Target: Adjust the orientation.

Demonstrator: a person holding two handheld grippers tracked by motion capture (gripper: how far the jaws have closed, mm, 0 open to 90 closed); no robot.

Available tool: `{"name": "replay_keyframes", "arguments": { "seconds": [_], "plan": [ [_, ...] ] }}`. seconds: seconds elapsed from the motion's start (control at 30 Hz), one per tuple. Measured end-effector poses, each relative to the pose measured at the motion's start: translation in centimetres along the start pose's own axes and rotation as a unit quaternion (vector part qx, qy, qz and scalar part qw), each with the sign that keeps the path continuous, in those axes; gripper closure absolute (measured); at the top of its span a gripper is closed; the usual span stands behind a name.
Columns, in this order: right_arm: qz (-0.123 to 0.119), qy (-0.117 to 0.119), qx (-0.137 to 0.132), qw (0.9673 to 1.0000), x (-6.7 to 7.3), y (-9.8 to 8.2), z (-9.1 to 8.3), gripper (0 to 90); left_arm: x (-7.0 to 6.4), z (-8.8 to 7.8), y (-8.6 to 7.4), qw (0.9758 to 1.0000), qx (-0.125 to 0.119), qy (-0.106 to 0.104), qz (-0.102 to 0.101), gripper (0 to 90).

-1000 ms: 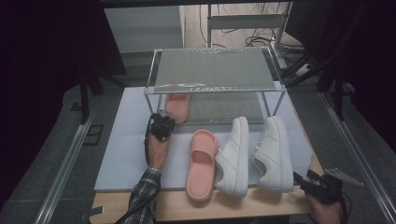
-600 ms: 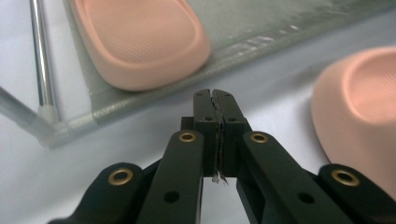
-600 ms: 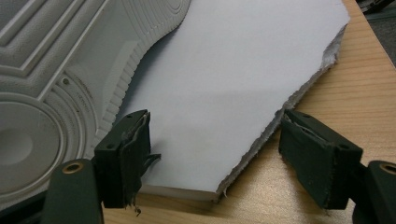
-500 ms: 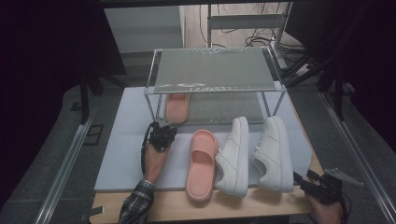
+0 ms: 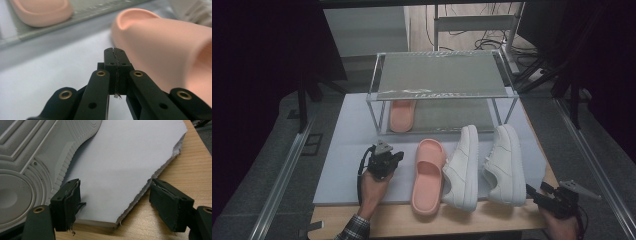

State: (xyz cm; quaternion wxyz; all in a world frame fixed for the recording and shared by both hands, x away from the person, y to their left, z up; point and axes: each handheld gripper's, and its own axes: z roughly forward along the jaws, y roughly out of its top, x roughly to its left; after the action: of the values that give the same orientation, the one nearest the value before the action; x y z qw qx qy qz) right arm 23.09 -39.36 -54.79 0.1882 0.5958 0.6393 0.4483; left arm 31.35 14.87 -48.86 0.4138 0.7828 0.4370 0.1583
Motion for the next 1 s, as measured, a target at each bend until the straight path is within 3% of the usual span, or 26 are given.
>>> {"name": "replay_keyframes", "arguments": {
  "seconds": [0.27,0.47,0.73,1.0],
  "plan": [
    [0.002,0.0,-0.001,1.0,0.0,0.0,0.0,25.3,-2.7,-1.6,-1.2,0.9993,-0.01,-0.035,0.011,89.6],
    [0.002,0.0,-0.001,1.0,0.0,0.0,0.0,25.4,-4.0,-2.0,-1.9,0.9984,-0.025,-0.05,0.013,88.9],
    [0.002,0.0,-0.001,1.0,0.0,0.0,0.0,25.3,-5.3,-1.0,-1.9,0.9979,-0.021,-0.058,0.022,88.9],
    [0.002,0.0,-0.001,1.0,0.0,0.0,0.0,25.3,-5.4,0.0,-1.7,0.9975,-0.022,-0.064,0.018,88.8]
  ]
}}
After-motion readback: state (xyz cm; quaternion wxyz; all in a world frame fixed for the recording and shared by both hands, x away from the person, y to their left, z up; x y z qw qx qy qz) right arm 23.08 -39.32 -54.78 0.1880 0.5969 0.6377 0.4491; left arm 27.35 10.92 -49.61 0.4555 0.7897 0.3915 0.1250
